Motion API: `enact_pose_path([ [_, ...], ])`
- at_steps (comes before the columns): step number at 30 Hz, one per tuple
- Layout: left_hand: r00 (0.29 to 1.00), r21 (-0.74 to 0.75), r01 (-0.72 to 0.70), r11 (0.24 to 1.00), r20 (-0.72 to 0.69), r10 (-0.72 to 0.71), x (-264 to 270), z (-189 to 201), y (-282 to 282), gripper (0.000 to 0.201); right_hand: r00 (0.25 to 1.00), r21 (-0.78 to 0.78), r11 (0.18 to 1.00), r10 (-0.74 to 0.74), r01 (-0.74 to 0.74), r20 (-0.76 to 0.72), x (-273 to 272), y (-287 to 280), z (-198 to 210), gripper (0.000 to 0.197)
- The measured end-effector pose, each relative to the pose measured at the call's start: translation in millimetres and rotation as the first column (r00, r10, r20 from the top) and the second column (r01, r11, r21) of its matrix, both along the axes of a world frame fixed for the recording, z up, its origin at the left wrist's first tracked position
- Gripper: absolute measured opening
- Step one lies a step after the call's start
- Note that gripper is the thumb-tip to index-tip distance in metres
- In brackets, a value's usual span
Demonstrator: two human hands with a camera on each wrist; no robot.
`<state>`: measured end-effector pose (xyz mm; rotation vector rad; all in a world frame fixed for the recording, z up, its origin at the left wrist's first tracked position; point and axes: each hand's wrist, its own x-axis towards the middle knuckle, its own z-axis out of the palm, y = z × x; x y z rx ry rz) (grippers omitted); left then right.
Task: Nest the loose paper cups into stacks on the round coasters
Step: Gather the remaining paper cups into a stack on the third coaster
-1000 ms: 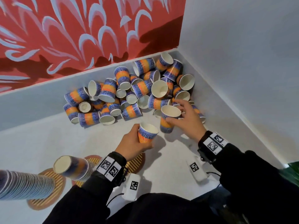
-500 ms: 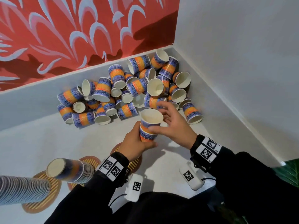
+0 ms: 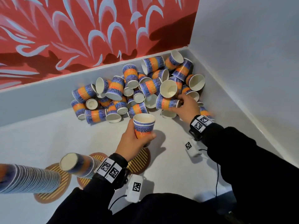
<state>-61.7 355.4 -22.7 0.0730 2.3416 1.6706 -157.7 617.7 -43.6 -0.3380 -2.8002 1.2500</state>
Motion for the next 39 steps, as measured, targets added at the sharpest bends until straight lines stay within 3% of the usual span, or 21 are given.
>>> enact_pose_path([
  [3,0.992,-0.016,-0.105,0.994,-0.065,0.104,-2.5,4.1,-3.3,0.047,1.000,-0.117,0.993,0.025,-0.026,-0.005,18.5,-2.7,-0.8,0.050],
  [5,0.979,0.048,-0.178,0.983,-0.095,0.181,-6.8,8.7,-6.4,0.042,0.997,-0.201,0.978,0.063,-0.053,0.044,38.1,-6.7,-5.3,0.050],
  [10,0.922,0.219,-0.302,0.928,-0.179,0.342,-19.6,25.7,-10.2,0.077,0.981,-0.476,0.874,0.162,-0.093,0.106,81.2,-15.7,-23.4,0.055],
  [15,0.947,0.246,-0.203,0.948,-0.196,0.254,-18.9,38.1,3.2,0.086,0.971,-0.624,0.771,0.224,-0.124,0.084,95.5,-31.6,-19.7,0.056],
  [20,0.968,0.208,-0.168,0.964,-0.149,0.201,-5.2,29.0,8.1,0.063,0.966,-0.640,0.753,0.250,-0.153,0.062,94.2,-46.2,-14.2,0.056],
  [24,0.971,0.153,-0.152,0.976,-0.160,0.177,-4.2,25.3,-3.5,0.080,0.957,-0.637,0.743,0.290,-0.205,0.031,93.6,-56.5,-13.5,0.058],
  [27,0.976,0.180,-0.129,0.975,-0.151,0.157,-5.3,25.1,-12.3,0.081,0.933,-0.561,0.766,0.359,-0.315,-0.034,92.4,-62.7,-10.5,0.057],
  [31,0.969,0.175,-0.162,0.971,-0.160,0.191,-5.3,20.2,-20.3,0.116,0.861,-0.522,0.721,0.507,-0.455,-0.050,78.2,-63.7,-8.1,0.068],
  [34,0.947,0.161,-0.240,0.957,-0.179,0.267,-3.2,19.3,-25.6,0.130,0.802,-0.424,0.718,0.596,-0.551,-0.034,56.1,-54.5,-0.3,0.082],
  [37,0.909,0.134,-0.319,0.938,-0.238,0.343,-2.0,19.9,-34.6,0.133,0.820,0.036,0.834,0.549,-0.551,-0.162,23.7,-45.1,3.9,0.070],
  [39,0.885,0.144,-0.372,0.917,-0.243,0.397,-1.6,22.8,-37.5,0.135,0.805,0.397,0.789,0.567,-0.469,-0.177,2.4,-44.4,5.1,0.066],
])
